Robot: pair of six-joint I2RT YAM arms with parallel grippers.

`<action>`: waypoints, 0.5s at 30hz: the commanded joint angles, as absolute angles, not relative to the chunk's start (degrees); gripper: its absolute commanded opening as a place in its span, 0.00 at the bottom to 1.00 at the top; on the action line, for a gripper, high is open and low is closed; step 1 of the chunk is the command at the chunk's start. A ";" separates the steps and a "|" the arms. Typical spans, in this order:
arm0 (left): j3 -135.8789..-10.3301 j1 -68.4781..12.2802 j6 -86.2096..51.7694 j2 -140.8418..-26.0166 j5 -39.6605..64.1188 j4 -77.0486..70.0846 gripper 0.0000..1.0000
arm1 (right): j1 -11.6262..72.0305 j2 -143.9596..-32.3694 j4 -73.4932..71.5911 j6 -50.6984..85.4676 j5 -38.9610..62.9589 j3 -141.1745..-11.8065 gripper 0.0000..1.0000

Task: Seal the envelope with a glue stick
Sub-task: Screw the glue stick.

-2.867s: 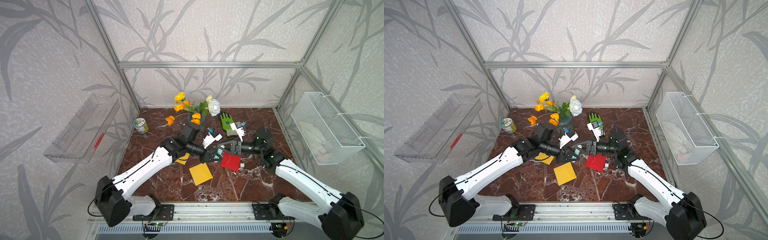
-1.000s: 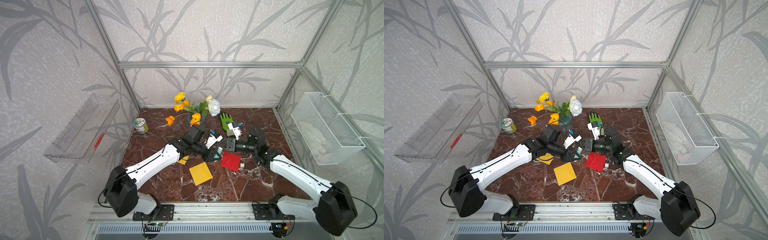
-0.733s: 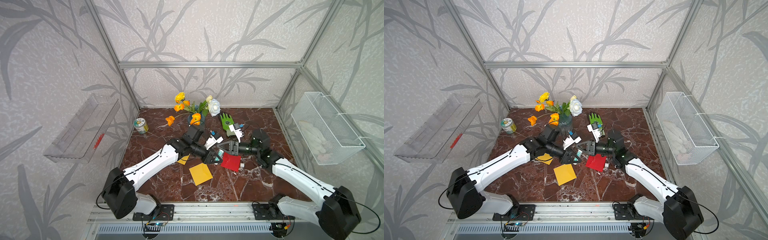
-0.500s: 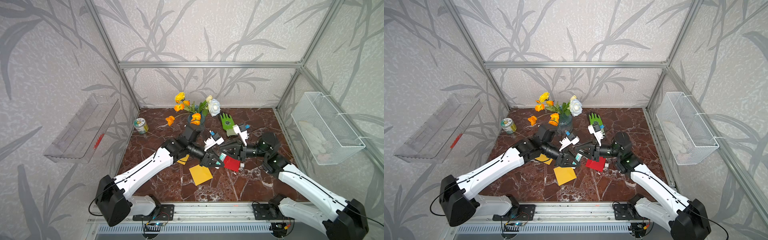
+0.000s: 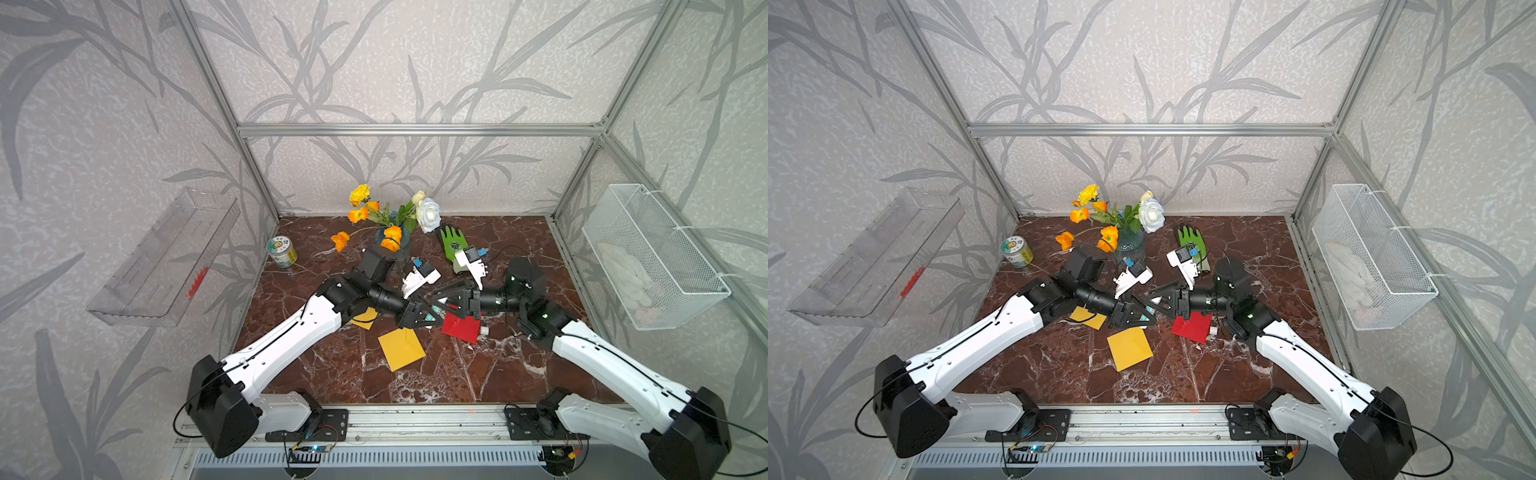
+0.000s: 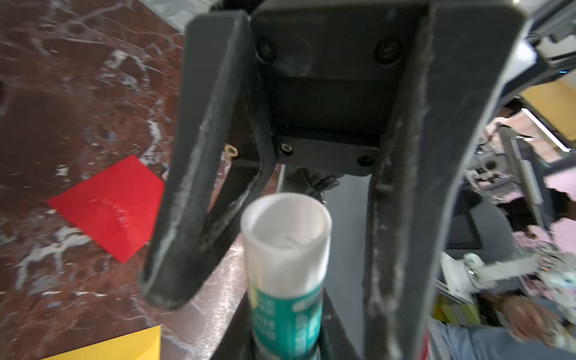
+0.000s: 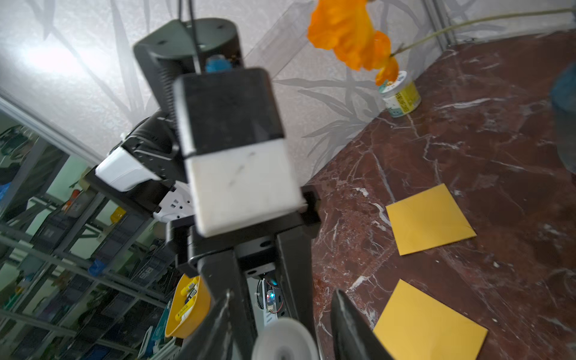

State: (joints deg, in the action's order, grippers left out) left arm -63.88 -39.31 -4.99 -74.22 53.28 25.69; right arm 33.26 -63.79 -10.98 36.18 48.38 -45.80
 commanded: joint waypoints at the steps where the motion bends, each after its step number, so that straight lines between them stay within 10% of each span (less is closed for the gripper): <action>1: -61.79 -39.22 -4.59 -73.70 44.26 21.79 0.11 | 33.00 -65.84 -8.33 38.43 43.71 -47.02 0.51; 15: -60.21 -39.33 -6.85 -76.46 44.44 16.07 0.12 | 33.38 -68.77 -14.06 40.81 47.19 -45.45 0.13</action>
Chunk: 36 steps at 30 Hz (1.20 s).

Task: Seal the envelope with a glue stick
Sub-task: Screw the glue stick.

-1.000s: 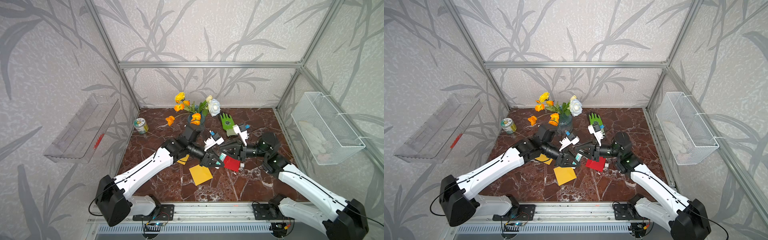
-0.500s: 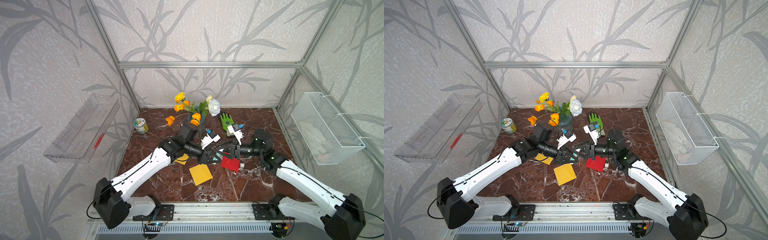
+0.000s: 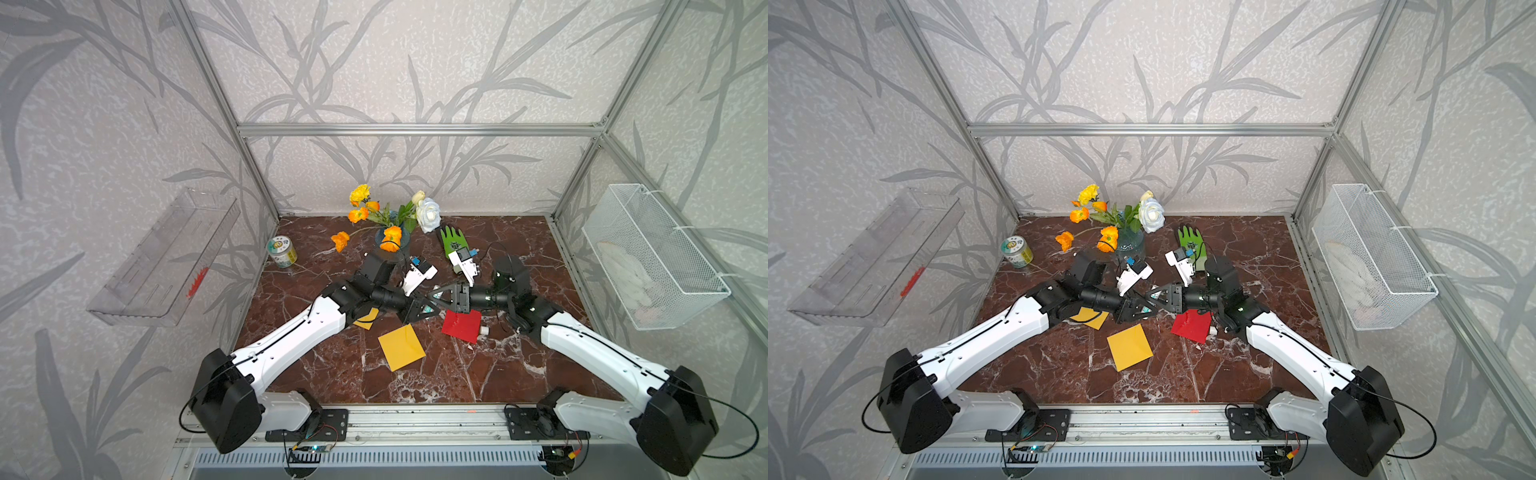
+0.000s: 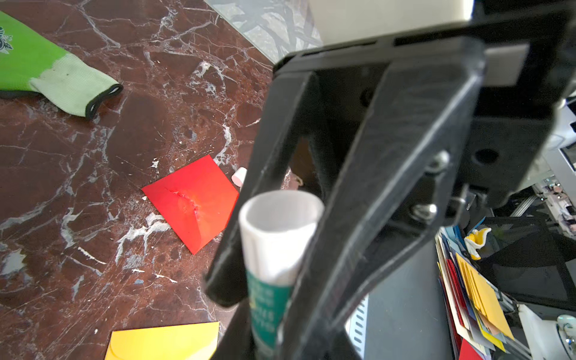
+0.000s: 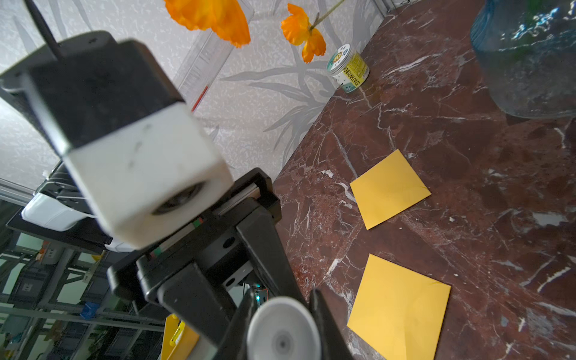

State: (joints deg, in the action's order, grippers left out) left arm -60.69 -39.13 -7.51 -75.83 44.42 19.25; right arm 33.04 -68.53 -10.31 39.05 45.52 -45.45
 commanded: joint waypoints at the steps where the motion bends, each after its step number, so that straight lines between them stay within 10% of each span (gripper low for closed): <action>1: -60.12 -39.33 -6.90 -76.61 44.60 16.00 0.14 | 33.31 -68.82 -14.02 40.72 47.19 -45.40 0.09; 9: -59.90 -39.20 -8.96 -76.63 41.75 16.70 0.78 | 31.48 -63.43 -6.79 38.21 35.34 -43.44 0.00; 17: -57.98 -38.46 -14.50 -74.71 37.55 13.14 0.91 | 24.05 -55.84 2.57 42.98 19.92 -38.29 0.00; 25: -56.52 -38.46 -26.95 -80.96 32.24 5.78 0.83 | 17.63 -51.70 24.28 48.78 1.48 -36.88 0.00; 36: -66.40 -44.73 -30.47 -97.01 28.83 10.80 0.16 | 8.61 -51.70 26.64 56.98 -0.62 -29.45 0.00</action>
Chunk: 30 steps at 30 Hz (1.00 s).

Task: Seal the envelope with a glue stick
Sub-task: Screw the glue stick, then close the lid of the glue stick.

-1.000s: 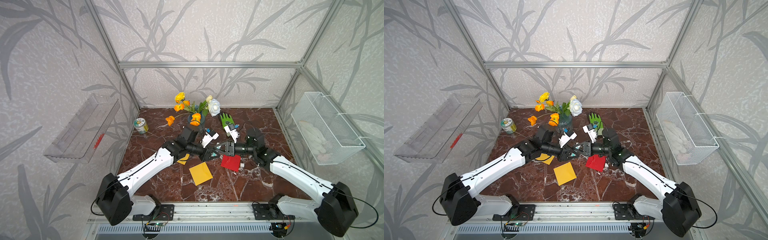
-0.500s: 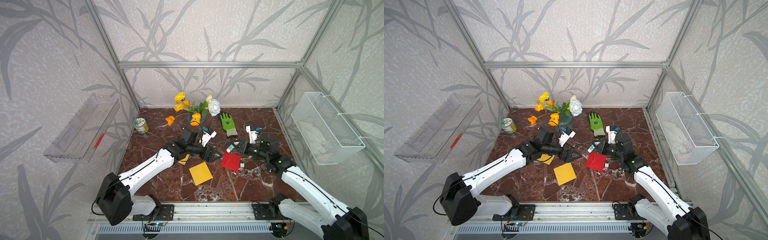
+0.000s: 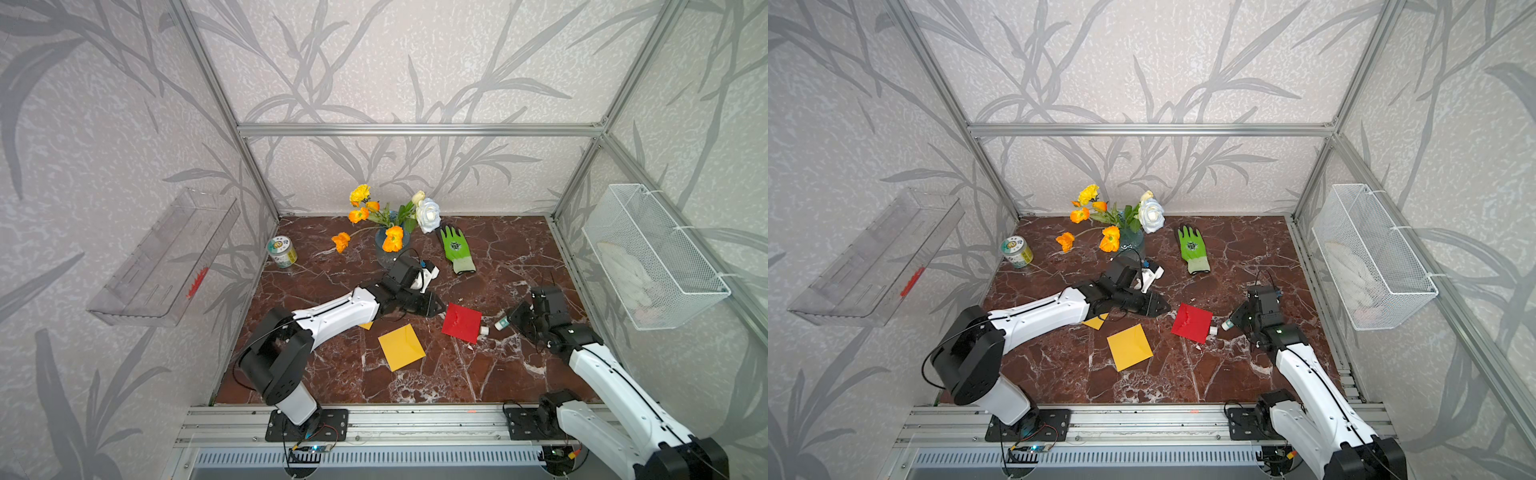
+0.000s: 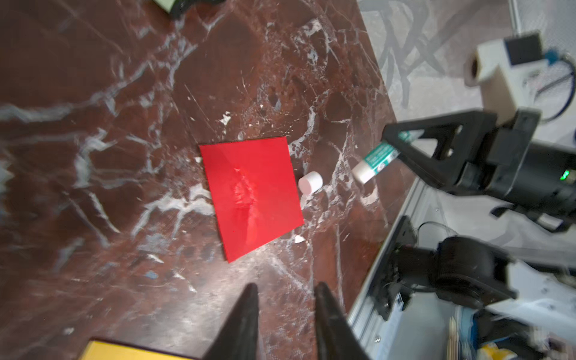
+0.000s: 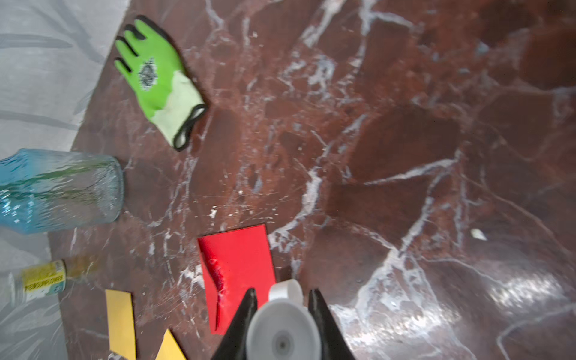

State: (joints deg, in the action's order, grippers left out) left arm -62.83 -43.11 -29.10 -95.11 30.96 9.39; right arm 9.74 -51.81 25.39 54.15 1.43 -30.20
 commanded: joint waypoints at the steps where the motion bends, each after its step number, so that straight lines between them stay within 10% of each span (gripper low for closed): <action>1: -67.20 -45.23 -31.14 -98.37 28.27 11.22 0.12 | 8.00 -52.20 26.05 57.34 -0.26 -28.76 0.00; 30: -91.93 -54.03 -31.71 -123.39 24.34 25.91 0.00 | 5.84 -62.96 7.28 59.68 8.10 -21.71 0.00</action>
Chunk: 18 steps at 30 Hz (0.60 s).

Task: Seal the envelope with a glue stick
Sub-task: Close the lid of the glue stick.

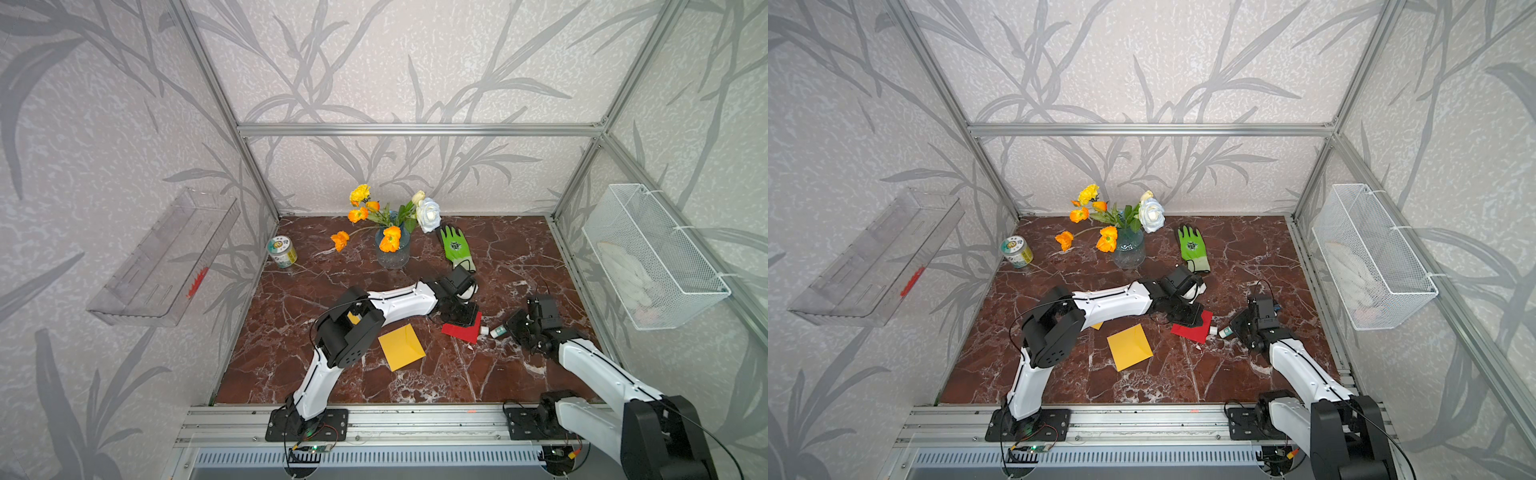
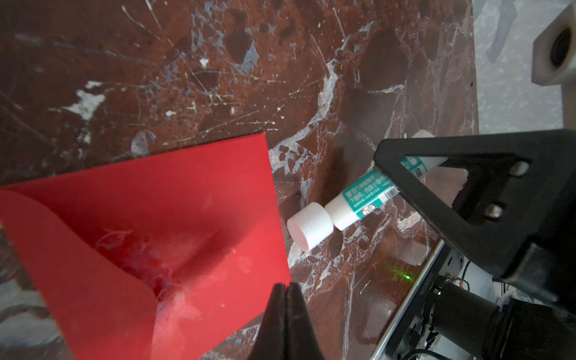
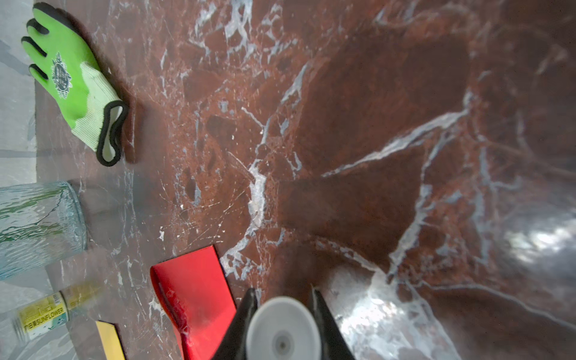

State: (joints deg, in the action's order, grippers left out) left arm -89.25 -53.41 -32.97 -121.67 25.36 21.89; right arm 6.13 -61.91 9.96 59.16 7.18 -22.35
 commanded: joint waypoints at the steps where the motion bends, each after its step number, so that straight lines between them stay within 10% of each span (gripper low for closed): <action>1: -92.55 -54.13 -31.57 -123.91 24.35 26.45 0.00 | 5.80 -63.18 7.02 59.74 8.38 -21.71 0.00; 18: -99.65 -56.07 -31.23 -129.65 26.14 29.33 0.00 | 5.80 -64.01 4.61 60.51 11.46 -21.27 0.00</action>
